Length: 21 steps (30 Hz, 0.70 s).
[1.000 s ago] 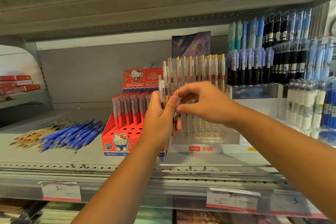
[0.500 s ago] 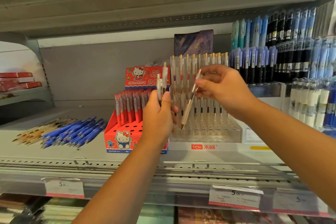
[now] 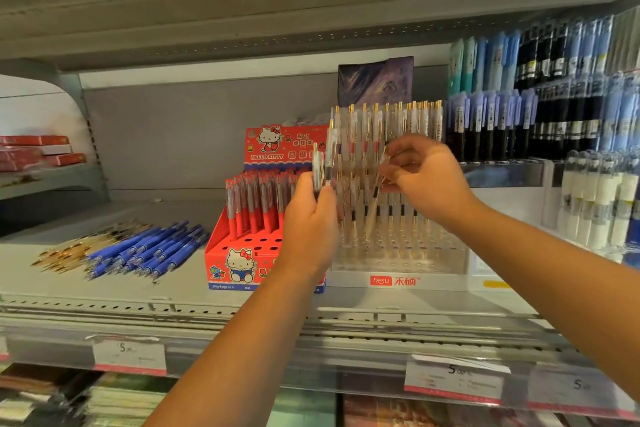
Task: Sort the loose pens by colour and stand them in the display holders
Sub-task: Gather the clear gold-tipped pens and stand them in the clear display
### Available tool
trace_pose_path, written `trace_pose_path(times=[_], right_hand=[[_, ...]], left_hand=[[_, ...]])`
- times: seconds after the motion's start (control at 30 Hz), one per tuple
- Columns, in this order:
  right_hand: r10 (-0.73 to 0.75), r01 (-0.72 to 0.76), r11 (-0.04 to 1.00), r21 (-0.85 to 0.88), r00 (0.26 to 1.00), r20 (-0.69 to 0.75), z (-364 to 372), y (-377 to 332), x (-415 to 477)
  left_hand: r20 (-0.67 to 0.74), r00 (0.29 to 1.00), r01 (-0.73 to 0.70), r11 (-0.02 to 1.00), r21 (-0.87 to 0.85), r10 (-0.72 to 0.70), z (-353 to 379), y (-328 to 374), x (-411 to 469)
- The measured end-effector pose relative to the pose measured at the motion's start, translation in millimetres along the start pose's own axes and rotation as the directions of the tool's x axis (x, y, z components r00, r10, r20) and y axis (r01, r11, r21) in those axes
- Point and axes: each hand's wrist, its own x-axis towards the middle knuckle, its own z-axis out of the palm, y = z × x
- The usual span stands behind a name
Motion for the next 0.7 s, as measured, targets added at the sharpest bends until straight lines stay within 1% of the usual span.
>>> trace_pose_path(times=[0.1,0.17,0.23,0.27,0.4,0.47,0.57,0.63,0.7], right_hand=[[-0.021,0.024,0.994,-0.109,0.999,0.031,7,4,2],[-0.035,0.049,0.970,-0.239,0.998,0.059,11,8,2],[-0.044,0.078,0.922,-0.378,0.994,0.098,16,12,1],[-0.042,0.079,0.913,-0.401,0.994,0.101,18,13,0],[-0.014,0.050,0.926,-0.374,0.995,0.098,15,13,-1],[-0.025,0.061,0.920,-0.387,0.995,0.098,14,13,-3],[-0.051,0.097,0.892,-0.441,0.992,0.114,10,12,-5],[-0.057,0.127,0.860,-0.495,0.986,0.155,7,10,-6],[-0.070,0.144,0.838,-0.526,0.985,0.158,3,7,-7]], left_hand=[[0.046,0.999,-0.024,1.000,0.007,0.024,2,0,-1],[0.058,0.997,-0.041,0.999,-0.006,0.041,3,2,-2],[0.064,0.997,-0.050,0.998,-0.024,0.051,3,3,-2],[0.063,0.997,-0.051,0.998,-0.032,0.053,3,4,-3],[0.065,0.997,-0.046,0.997,-0.069,0.050,3,5,-3],[0.077,0.996,-0.035,0.995,-0.089,0.041,4,5,-3],[0.091,0.996,-0.012,0.996,-0.091,0.020,4,5,-3],[0.102,0.994,-0.017,0.996,-0.083,0.025,4,5,-4],[0.109,0.993,-0.030,0.996,-0.080,0.039,4,6,-4]])
